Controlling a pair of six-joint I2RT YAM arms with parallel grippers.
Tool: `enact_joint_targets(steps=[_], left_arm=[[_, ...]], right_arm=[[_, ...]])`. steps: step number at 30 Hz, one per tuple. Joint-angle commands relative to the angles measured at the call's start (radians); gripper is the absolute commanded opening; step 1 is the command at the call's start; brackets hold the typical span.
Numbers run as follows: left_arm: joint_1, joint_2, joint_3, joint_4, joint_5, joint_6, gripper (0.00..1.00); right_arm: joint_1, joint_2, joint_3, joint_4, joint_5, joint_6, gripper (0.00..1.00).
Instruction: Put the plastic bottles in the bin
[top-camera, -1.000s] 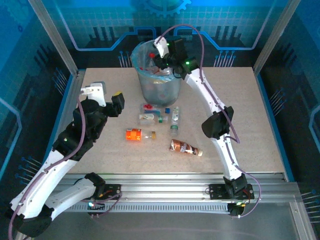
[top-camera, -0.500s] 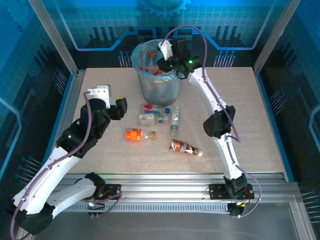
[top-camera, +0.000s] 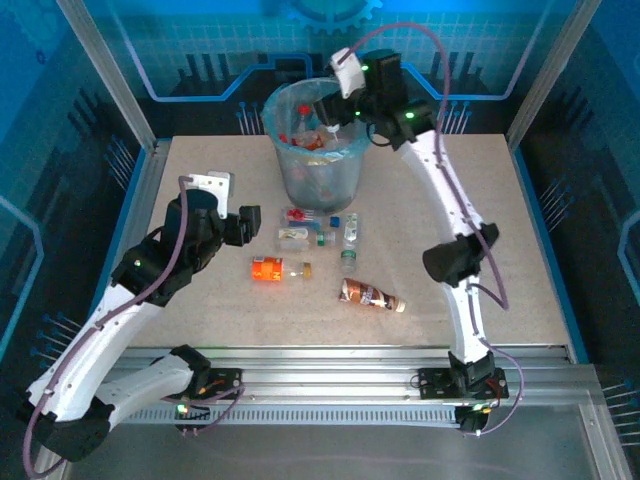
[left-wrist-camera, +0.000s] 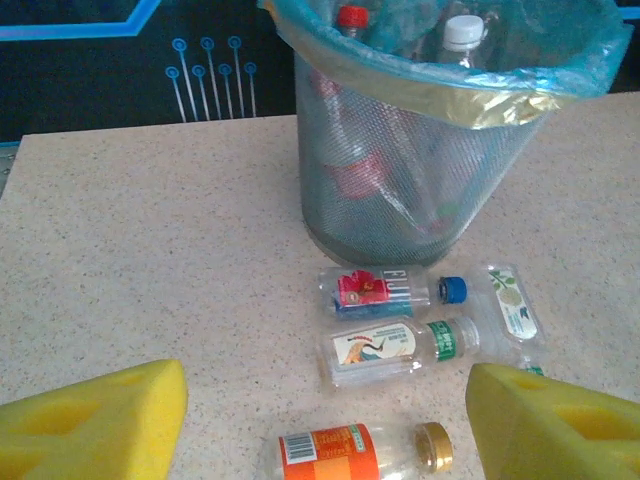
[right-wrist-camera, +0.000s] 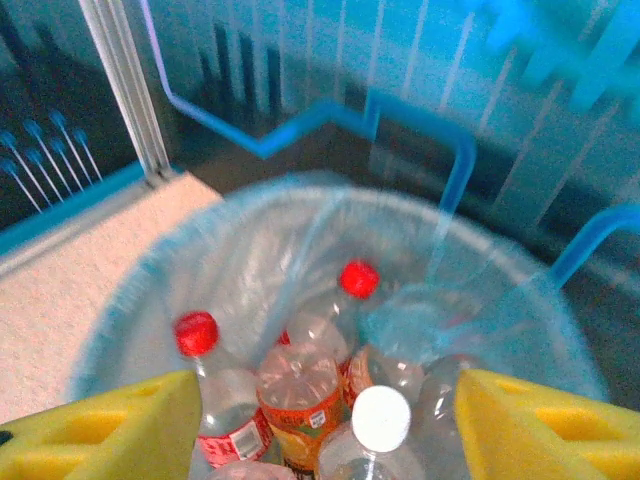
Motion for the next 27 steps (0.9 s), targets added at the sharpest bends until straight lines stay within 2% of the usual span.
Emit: enact_joint_targets(steps=[1, 4, 8, 12, 14, 19, 24, 27], left_arm=[[0.007, 0.011, 0.021, -0.058, 0.085, 0.043, 0.75], [0.006, 0.039, 0.021, -0.064, 0.167, 0.075, 0.74], [-0.016, 0.096, 0.010, -0.025, 0.351, 0.126, 0.73], [-0.113, 0.184, -0.008, 0.044, 0.465, 0.239, 0.74], [-0.191, 0.259, 0.018, 0.055, 0.518, 0.351, 0.77], [-0.362, 0.472, 0.109, 0.043, 0.508, 0.605, 0.85], [-0.449, 0.710, 0.236, -0.003, 0.477, 0.710, 0.85], [-0.489, 0.848, 0.310, -0.043, 0.445, 0.755, 0.85]], right_arm=[[0.007, -0.176, -0.090, 0.023, -0.046, 0.012, 0.69], [0.018, -0.345, -0.339, 0.051, -0.065, 0.004, 0.69], [0.020, -0.633, -0.823, 0.224, -0.039, 0.018, 0.70], [0.000, -0.851, -1.164, 0.305, 0.043, 0.034, 0.70], [-0.020, -0.937, -1.298, 0.307, 0.072, 0.034, 0.70], [-0.052, -1.116, -1.510, 0.209, 0.108, 0.078, 0.71], [-0.086, -1.276, -1.663, 0.068, 0.256, 0.196, 0.77], [-0.125, -1.334, -1.716, -0.040, 0.242, 0.287, 0.78]])
